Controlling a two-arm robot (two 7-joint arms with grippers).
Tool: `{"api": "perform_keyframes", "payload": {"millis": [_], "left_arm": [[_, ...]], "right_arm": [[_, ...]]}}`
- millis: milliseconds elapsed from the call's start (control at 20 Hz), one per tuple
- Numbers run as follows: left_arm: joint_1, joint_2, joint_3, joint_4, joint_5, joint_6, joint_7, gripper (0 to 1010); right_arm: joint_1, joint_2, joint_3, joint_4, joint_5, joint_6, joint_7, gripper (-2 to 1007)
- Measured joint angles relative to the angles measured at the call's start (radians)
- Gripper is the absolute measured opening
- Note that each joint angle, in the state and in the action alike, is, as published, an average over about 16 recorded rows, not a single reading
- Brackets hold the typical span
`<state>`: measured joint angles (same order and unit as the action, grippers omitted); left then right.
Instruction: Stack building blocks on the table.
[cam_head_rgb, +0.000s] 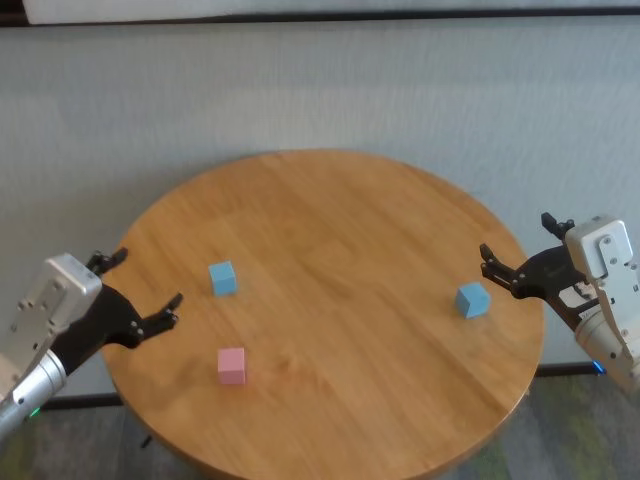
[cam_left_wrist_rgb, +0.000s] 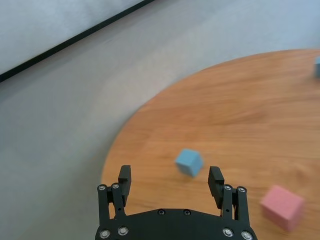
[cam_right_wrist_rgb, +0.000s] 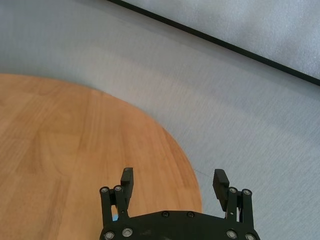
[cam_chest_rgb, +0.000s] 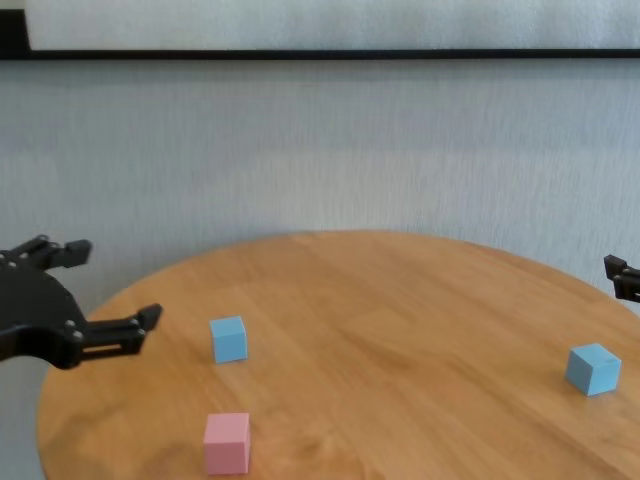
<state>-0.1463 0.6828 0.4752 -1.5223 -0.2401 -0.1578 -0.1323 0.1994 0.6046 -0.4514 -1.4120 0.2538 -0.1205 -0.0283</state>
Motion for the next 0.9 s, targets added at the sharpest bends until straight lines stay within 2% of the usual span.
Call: {"api": "perform_keyframes", "payload": {"millis": [250,450,900], "left_arm": [[0.016,0.018,0.016,-0.041,-0.006,-0.023,-0.08,1000],[0.007,0.013,0.037,-0.045,0.0,-0.015,-0.133,1000],[-0.058,-0.045,0.089,0.044,0.023,0.037,-0.229,1000]], "right_arm": [[0.0,0.0,0.0,0.0,0.0,0.0,0.0,1005],[0.0,0.0,0.0,0.0,0.0,0.0,0.0,1005],[0.0,0.0,0.0,0.0,0.0,0.0,0.0,1005]]}}
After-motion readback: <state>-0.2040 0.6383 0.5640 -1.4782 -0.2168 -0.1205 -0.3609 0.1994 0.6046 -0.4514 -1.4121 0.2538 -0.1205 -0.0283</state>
